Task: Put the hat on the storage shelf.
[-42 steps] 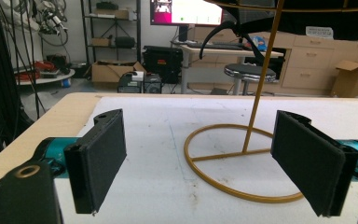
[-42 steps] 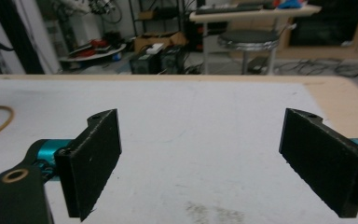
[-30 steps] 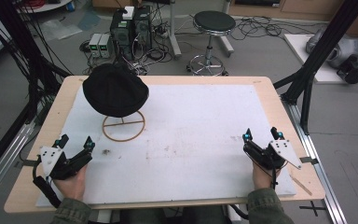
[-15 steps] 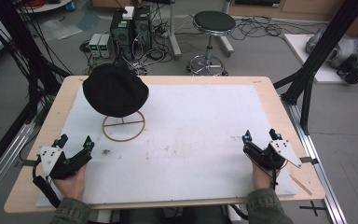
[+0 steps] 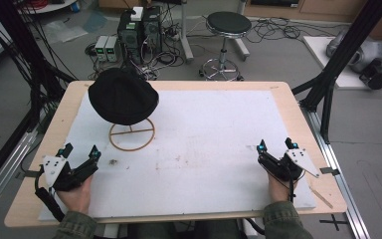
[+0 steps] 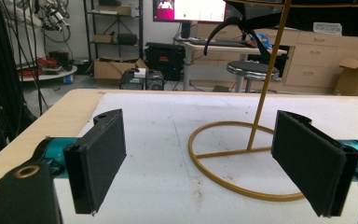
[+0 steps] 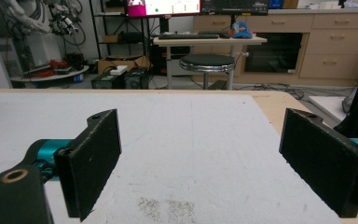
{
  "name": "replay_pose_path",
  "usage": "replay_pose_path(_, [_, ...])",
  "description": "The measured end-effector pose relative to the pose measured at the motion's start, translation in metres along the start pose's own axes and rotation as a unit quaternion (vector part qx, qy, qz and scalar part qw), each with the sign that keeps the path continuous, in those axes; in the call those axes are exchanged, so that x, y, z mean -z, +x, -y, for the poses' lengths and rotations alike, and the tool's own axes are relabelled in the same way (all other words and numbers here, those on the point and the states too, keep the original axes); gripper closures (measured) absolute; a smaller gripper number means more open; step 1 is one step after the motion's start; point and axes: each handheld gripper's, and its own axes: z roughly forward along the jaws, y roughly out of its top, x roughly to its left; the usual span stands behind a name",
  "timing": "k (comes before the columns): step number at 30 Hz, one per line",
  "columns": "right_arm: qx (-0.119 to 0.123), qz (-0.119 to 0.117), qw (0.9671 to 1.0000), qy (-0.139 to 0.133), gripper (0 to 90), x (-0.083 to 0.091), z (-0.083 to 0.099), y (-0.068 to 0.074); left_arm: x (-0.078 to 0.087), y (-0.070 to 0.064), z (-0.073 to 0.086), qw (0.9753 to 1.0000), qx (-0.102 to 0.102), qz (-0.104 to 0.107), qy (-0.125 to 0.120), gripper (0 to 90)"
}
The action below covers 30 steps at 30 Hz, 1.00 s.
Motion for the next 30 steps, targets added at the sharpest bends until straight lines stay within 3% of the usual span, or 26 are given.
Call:
replay_pose_path(8, [-0.013,-0.002,0.9999,0.003,11.9,-0.0001,0.0006,-0.0021,0.0,0.0004,0.0003,1.0,0.001,0.0,0.003,18.0])
replay_pose_path(20, [0.0,-0.011,0.9999,0.008,11.9,-0.0006,0.0018,-0.0009,0.0017,0.0017,0.0008,1.0,0.003,0.003,0.006,18.0])
replay_pose_path(30, [-0.005,-0.019,0.9997,0.013,11.9,0.0018,0.0023,0.0006,0.0056,0.0023,0.0012,0.9999,0.003,0.007,0.01,17.8])
